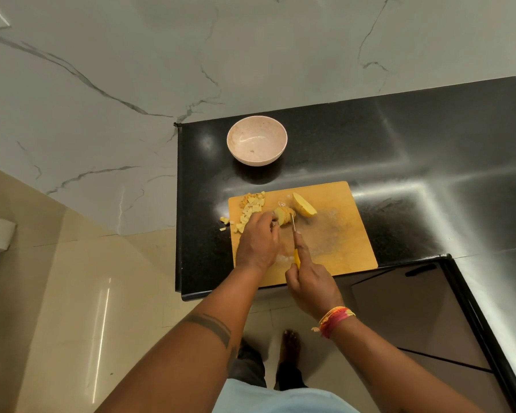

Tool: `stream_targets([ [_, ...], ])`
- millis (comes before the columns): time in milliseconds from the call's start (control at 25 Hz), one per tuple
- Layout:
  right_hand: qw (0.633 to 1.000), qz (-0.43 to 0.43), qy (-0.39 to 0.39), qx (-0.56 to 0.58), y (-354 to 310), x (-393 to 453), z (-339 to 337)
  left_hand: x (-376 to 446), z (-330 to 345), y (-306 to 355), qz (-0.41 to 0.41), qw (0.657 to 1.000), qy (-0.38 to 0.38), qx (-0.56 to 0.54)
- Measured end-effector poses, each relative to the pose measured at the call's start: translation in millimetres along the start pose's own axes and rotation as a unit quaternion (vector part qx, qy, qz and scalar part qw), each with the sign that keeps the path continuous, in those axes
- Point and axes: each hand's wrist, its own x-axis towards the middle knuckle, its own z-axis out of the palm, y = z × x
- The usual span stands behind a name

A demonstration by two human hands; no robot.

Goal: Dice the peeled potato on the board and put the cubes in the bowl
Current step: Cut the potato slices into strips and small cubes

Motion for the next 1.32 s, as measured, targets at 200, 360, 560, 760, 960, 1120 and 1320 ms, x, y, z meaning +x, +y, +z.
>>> stream_targets([
  [200, 1.000, -0.009, 0.005, 0.004, 2, 7, -5, 31, 12, 8, -0.018, 0.998, -0.061, 0.000],
  [360, 1.000, -0.026, -0.017, -0.002, 6, 5, -5, 23, 6, 2, 0.010, 0.999, 0.024, 0.029],
  [560, 0.997, -0.042, -0.053, -0.031, 11, -6, 5, -4, -3, -22, 0.006, 0.993, 0.106, 0.057],
  [760, 0.995, -0.055, -0.084, -0.031, 18, -15, 10, -18, -5, -37, -0.125, 0.985, 0.120, -0.004],
  [960, 0.994, -0.030, -0.094, -0.036, 0, -13, 20, -16, 5, -30, -0.148, 0.987, 0.059, -0.019],
  [1120, 0.996, -0.019, -0.092, -0.002, -23, 7, 26, -8, 5, -27, -0.147, 0.987, 0.043, -0.052],
  [1320, 0.998, -0.008, -0.056, 0.029, -26, 29, 15, -4, -7, -23, -0.092, 0.991, 0.054, -0.079],
])
